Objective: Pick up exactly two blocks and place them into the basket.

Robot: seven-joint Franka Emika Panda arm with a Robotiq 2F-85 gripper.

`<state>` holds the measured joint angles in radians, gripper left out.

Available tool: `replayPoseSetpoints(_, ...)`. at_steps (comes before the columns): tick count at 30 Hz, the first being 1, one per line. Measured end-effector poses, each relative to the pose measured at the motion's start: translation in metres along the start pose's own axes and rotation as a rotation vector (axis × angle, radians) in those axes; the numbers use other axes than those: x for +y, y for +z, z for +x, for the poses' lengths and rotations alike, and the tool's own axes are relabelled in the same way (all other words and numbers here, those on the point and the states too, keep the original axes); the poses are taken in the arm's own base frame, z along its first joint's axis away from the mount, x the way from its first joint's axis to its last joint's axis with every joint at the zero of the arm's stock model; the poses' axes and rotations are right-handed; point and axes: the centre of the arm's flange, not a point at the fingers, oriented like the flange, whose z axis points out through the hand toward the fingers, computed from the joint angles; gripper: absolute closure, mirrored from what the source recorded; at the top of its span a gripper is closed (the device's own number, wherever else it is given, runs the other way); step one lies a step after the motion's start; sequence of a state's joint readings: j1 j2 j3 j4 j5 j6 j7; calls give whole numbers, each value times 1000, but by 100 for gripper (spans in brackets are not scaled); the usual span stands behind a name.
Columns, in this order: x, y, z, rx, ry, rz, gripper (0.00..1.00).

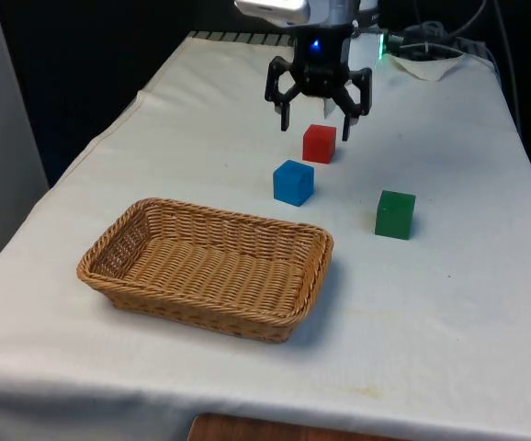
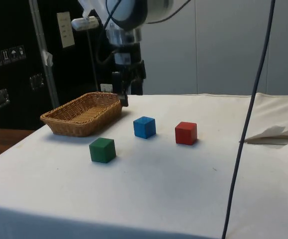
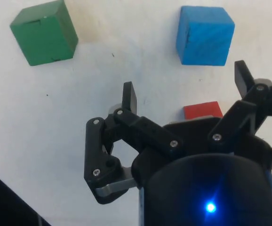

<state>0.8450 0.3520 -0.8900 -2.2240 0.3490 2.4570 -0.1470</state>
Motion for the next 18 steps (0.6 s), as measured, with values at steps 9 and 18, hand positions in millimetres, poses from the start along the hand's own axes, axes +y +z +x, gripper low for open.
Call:
replayPoseSetpoints(9, 4, 11, -8, -10, 13, 0, 0)
replayPoseSetpoints(18, 20, 31, -19, 10, 28, -2, 0)
